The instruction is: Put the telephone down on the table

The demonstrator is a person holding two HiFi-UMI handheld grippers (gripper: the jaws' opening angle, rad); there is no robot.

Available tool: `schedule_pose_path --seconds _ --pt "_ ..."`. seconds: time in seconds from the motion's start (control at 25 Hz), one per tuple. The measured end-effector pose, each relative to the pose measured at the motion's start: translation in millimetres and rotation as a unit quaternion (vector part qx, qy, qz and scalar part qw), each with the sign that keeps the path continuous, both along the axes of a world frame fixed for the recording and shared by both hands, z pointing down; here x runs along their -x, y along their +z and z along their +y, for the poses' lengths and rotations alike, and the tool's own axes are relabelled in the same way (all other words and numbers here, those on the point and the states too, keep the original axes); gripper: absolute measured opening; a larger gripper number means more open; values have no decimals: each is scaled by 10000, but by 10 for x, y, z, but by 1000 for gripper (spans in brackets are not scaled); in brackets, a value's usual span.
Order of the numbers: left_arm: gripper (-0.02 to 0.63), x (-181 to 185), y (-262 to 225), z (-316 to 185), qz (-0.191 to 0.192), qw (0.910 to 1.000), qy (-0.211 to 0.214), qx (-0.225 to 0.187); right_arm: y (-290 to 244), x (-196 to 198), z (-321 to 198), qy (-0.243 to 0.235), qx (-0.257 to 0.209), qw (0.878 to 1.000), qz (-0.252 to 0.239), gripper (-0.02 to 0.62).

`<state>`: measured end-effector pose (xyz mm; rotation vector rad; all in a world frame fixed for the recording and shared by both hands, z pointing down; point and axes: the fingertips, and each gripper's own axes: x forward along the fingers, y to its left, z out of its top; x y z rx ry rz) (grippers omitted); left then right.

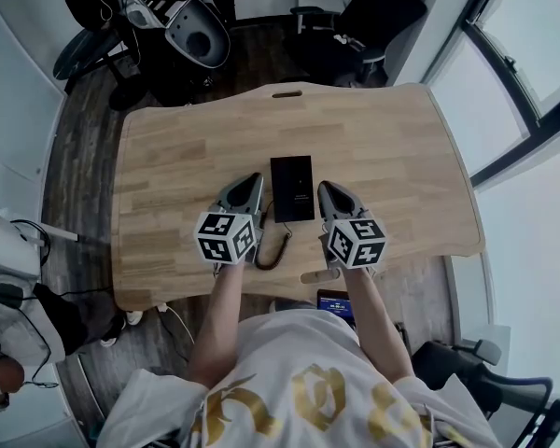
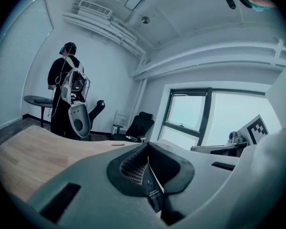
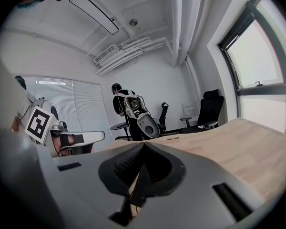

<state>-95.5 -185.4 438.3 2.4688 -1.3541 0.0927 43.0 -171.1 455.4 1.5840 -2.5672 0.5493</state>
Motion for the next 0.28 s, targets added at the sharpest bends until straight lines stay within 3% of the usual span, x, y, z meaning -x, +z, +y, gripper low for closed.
schedule_pose_path --seconds 0.28 --pt "9 -20 56 -36 58 9999 32 119 22 -52 -45 33 39 10000 -50 12"
